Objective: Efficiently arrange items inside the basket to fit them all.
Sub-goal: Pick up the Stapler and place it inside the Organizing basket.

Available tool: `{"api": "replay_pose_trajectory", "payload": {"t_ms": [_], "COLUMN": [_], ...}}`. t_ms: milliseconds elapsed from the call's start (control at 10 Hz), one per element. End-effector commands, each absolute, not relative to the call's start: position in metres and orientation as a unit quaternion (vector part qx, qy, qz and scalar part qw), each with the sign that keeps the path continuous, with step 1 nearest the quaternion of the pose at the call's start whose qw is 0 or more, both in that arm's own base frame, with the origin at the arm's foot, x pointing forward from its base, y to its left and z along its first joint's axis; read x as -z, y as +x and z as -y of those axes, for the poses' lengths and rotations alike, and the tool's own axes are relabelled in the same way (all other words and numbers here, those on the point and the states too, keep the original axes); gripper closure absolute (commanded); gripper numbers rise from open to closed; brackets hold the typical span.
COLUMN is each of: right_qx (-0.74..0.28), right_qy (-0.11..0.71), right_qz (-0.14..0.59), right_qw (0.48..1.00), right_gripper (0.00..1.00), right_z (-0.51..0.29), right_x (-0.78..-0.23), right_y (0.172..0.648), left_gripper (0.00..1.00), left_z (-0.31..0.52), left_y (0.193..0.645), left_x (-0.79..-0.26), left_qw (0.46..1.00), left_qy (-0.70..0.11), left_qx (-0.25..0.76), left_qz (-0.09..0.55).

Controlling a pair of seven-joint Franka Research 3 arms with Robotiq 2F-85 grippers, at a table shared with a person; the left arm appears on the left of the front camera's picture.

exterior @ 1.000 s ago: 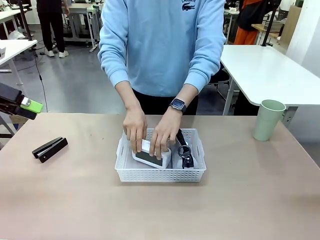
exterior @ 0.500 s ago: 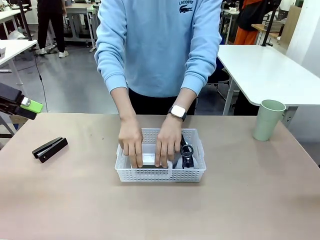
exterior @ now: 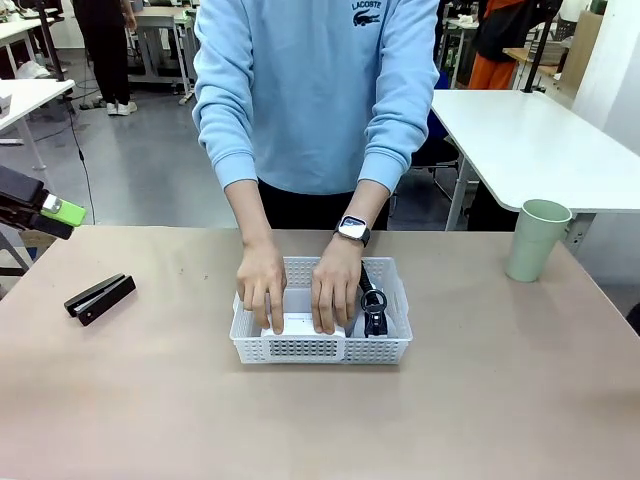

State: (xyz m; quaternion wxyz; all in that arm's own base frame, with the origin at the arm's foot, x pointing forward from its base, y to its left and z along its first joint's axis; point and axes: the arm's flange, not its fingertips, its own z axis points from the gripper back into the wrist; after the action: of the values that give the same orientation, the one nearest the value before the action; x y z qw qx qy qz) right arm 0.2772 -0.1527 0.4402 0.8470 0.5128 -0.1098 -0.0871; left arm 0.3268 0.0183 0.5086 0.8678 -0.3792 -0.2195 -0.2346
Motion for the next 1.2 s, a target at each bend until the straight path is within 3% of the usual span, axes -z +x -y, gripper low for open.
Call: {"api": "replay_pose_trajectory", "payload": {"t_ms": [0,100,500,800,900,1000,1100], "right_qx": [0.079,0.079,0.079,0.079,0.079,0.079,0.079], "right_qy": [0.522,0.522,0.522,0.522,0.522,0.522,0.522], "right_qz": [0.121,0.121,0.121,0.121,0.121,0.121,0.121], "right_qw": [0.841,0.841,0.841,0.841,0.841,0.841,0.841], "right_gripper": [0.0,0.0,0.0,0.0,0.0,0.0,0.0], "right_z": [0.153,0.153,0.153,0.153,0.153,0.153,0.153], "right_x": [-0.442,-0.442,-0.442,-0.442,-0.442,-0.442,-0.442], "right_y": [0.278,0.278,0.278,0.278,0.278,0.278,0.278], "left_gripper": [0.0,0.0,0.0,0.0,0.0,0.0,0.0], "left_z": [-0.018,-0.018,-0.021,-0.001,0.006,0.011,-0.003], "left_y": [0.327,0.327,0.346,0.351,0.35,0.352,0.352], "left_x": [-0.509,-0.509,-0.54,-0.551,-0.551,-0.553,-0.551], "left_qw": [0.86,0.868,0.935,0.947,0.943,0.945,0.942], "left_qy": [-0.388,-0.379,-0.129,0.071,0.117,0.111,0.067], "left_qx": [0.241,0.235,0.285,0.304,0.297,0.271,0.312], "left_qz": [0.227,0.22,0.164,0.075,0.089,0.142,0.1]}}
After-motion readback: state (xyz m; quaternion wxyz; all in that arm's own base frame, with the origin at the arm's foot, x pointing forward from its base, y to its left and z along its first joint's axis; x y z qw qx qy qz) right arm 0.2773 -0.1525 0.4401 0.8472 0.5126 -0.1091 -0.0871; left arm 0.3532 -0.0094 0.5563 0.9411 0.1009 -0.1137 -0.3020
